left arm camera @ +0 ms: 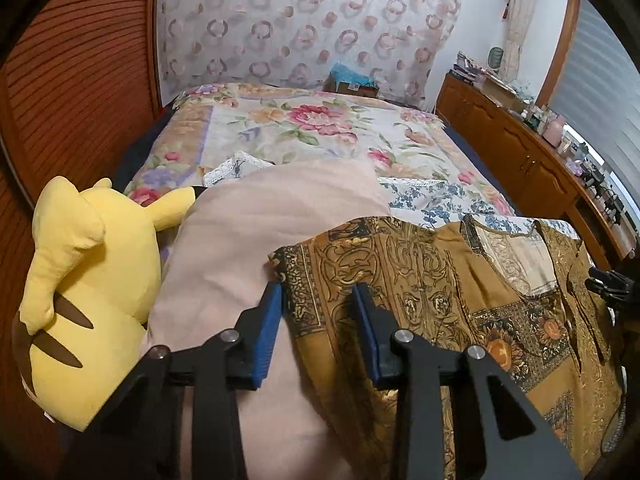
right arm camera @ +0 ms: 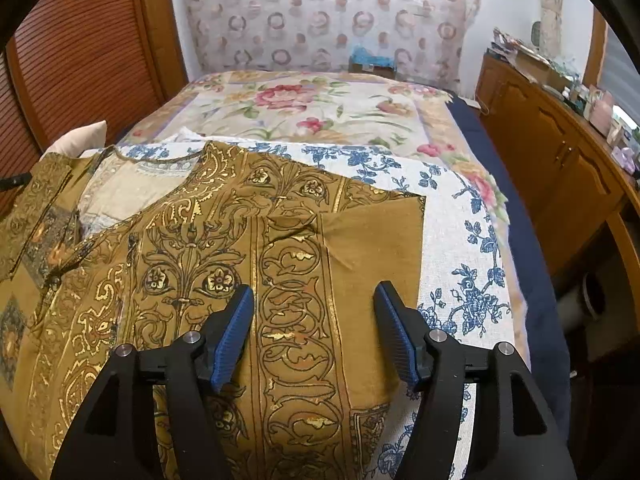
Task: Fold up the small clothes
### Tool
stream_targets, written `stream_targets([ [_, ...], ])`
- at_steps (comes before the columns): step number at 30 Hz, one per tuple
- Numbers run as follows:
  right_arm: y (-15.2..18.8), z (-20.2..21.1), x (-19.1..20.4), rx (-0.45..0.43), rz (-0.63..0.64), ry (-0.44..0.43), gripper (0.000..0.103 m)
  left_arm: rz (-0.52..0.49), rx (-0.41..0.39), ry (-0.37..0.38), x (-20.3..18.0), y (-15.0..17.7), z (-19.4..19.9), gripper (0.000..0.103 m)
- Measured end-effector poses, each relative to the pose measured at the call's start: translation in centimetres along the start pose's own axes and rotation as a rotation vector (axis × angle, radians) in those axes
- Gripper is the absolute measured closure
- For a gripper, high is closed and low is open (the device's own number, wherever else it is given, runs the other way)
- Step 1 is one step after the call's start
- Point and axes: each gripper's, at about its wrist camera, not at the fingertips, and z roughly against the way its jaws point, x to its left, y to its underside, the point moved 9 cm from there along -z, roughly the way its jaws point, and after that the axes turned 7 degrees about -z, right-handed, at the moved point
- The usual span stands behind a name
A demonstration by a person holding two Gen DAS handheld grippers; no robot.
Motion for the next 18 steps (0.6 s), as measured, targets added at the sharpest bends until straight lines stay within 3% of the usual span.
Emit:
stream_targets([
  [5,0.0,0.0,-0.1,-0.001,0.0,0.0,0.039,0.001,0.005,0.023,-0.6,0.0,0.0,0.069],
  [6,0.0,0.0,0.0,0.0,0.001,0.001,0.039,-0.001,0.002,0.035,-0.7,0.0,0.0,0.078],
  [14,0.0,0.0,-0.1,-0.001,0.002,0.002,0.039,-0.035,-0.021,0.05,-2.2,-0.2,1.0,0.098],
  [18,-0.1,0.0,-0.3,0.0,-0.003,0.02,0.038,-0.056,-0.053,0.052,-3.4,-0.5,2.2,0.101],
])
